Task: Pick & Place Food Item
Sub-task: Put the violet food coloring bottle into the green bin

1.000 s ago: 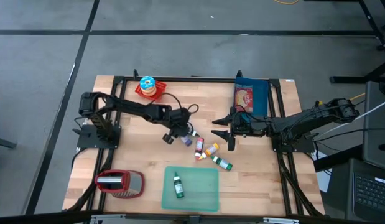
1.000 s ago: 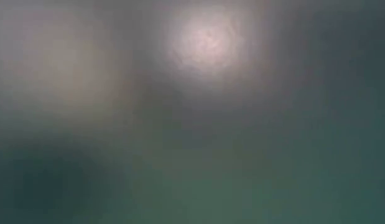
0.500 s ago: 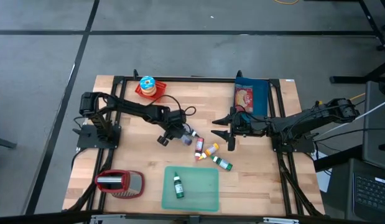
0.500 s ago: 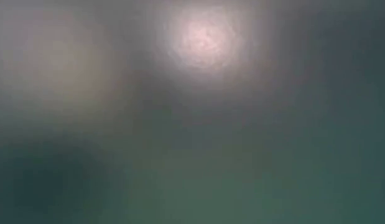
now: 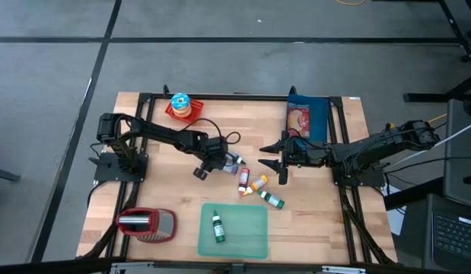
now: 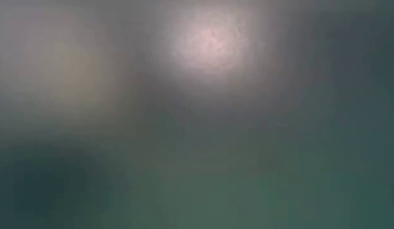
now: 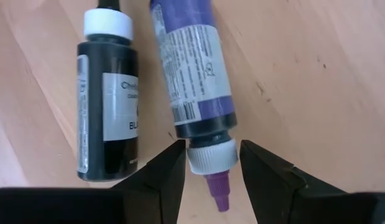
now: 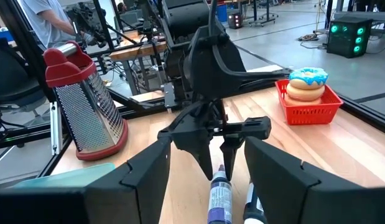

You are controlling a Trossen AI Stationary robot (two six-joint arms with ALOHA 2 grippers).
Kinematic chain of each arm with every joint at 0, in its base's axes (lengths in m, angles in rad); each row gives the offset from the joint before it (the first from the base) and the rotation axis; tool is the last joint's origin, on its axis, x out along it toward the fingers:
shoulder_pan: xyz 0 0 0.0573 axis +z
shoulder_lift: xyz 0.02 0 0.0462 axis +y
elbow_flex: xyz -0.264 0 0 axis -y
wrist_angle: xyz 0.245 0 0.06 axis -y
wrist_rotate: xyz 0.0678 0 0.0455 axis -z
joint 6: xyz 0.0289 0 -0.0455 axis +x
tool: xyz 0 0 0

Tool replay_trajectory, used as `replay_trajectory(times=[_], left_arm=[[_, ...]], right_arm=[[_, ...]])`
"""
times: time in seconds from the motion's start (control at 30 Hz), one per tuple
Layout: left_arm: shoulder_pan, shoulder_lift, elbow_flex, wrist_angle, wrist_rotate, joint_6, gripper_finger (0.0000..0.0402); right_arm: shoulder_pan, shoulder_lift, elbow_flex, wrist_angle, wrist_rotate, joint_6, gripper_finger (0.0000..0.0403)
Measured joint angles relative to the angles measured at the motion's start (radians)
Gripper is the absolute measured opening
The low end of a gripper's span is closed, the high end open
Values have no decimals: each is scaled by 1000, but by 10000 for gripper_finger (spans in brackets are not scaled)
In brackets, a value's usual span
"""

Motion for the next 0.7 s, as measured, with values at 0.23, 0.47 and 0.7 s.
replay_trajectory(times=[0.23,0.47,0.7], left_arm=[[3,13,2,24,3,-54,148],[17,73,4,21,52,-68,148],[17,77,5,30,52,-67,132]], right_arm=[[0,0,0,0,0,19,210],[0,0,0,0,0,23,211],[0,0,0,0,0,22,211]])
